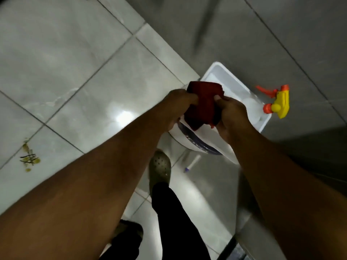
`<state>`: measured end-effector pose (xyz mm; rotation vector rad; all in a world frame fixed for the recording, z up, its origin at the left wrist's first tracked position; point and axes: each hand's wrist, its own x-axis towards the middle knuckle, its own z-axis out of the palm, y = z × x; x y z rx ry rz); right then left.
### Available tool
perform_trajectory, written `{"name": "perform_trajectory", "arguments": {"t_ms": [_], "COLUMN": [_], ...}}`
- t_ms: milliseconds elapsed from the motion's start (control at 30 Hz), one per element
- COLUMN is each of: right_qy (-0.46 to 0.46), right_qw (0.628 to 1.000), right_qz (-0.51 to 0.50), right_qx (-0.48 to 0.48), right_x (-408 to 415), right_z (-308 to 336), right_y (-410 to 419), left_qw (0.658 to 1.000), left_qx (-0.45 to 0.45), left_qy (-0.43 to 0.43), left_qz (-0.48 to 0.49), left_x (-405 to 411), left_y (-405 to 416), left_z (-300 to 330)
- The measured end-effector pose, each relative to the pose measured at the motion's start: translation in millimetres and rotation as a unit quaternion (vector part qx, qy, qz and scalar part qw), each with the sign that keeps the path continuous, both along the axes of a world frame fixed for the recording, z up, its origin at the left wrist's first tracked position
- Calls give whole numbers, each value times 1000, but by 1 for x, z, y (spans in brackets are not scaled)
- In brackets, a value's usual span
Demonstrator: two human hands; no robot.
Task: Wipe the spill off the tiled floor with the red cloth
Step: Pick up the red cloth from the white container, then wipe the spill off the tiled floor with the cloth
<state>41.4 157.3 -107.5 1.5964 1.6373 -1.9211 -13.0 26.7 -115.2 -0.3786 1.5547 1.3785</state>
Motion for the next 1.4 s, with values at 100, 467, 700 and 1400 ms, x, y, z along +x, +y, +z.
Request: {"name": "perform_trajectory", "arguments": {"t_ms": [100,467,700,1400], "right_qy": [18,88,93,101], "right_qw": [998,919,890,597], "right_qz": [42,380,440,749], "right_qx": [-30,-50,-71,269], "right_x": [-3,16,36,-20], "right_z": [21,34,-16,-339], "right_y": [-51,-378,-512,-602], "left_qw": [999,943,905,874], "left_qx": [3,-108,-137,-441], "left_qy": [25,49,51,98], "left_qz": [40,311,400,182], "left_x": [2,106,156,144], "left_y": [-68,-401,-514,-600], "left_z": [24,63,21,-311]}}
